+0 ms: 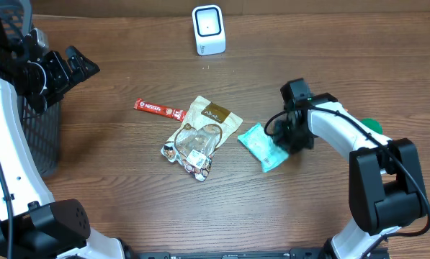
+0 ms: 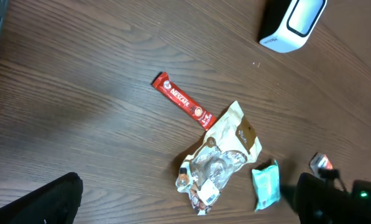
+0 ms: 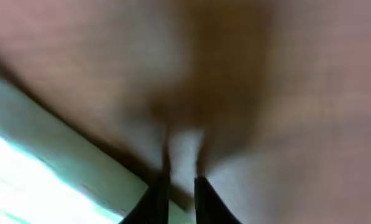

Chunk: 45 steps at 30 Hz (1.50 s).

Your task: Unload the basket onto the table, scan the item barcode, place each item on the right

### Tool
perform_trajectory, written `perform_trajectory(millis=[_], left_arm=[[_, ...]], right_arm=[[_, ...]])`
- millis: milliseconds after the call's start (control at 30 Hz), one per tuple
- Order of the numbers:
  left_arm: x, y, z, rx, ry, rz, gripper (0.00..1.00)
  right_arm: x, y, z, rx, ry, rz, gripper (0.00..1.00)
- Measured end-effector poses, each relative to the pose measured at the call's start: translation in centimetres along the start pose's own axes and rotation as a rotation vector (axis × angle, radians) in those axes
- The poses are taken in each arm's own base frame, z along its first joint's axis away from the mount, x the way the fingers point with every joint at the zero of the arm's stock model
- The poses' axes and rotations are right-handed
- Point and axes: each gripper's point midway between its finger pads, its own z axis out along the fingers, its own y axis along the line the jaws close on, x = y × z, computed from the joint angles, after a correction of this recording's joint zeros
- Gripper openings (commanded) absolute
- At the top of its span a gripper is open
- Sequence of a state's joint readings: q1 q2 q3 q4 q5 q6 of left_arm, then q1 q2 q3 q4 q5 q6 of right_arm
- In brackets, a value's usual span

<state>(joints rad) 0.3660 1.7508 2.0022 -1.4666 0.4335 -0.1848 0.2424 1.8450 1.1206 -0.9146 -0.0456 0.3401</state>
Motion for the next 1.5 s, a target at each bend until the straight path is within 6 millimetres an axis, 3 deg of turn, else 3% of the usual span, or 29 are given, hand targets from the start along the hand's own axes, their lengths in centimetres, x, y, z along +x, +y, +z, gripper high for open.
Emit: perform_trajectory(millis=[133, 333, 467, 600, 800, 1000, 1200, 1500], left_arm=[[0.0, 0.0, 0.0, 0.0, 0.0, 0.0, 1.0], [0.0, 0.0, 0.0, 0.0, 0.0, 0.0, 1.0], [0.0, 0.0, 0.0, 0.0, 0.0, 0.0, 1.0], [0.0, 0.0, 0.0, 0.0, 0.0, 0.0, 1.0], [0.0, 0.0, 0.0, 0.0, 0.0, 0.0, 1.0], [0.0, 0.0, 0.0, 0.0, 0.0, 0.0, 1.0], [0.0, 0.0, 0.0, 0.0, 0.0, 0.0, 1.0], [0.0, 0.0, 0.0, 0.0, 0.0, 0.0, 1.0]], right_arm=[[4.4, -1.0, -0.4, 0.031, 0.186, 0.028, 0.2], [6.9, 0.1, -1.1, -0.047, 0.305, 0.011, 0.16], [5.6, 1.6, -1.9, -0.113, 0.272, -0.003, 0.15], [2.8, 4.2, -2.5, -0.21, 0.165, -0.043, 0.11], [0.5, 10.2, -2.6, -0.326, -0.005, -0.187, 0.06], [1.3, 15.4, -2.7, -0.358, -0.103, -0.312, 0.05], [2.0, 16.0, -1.7, -0.201, -0.188, -0.327, 0.05], [0.8, 14.8, -1.5, -0.116, -0.246, -0.281, 0.04]])
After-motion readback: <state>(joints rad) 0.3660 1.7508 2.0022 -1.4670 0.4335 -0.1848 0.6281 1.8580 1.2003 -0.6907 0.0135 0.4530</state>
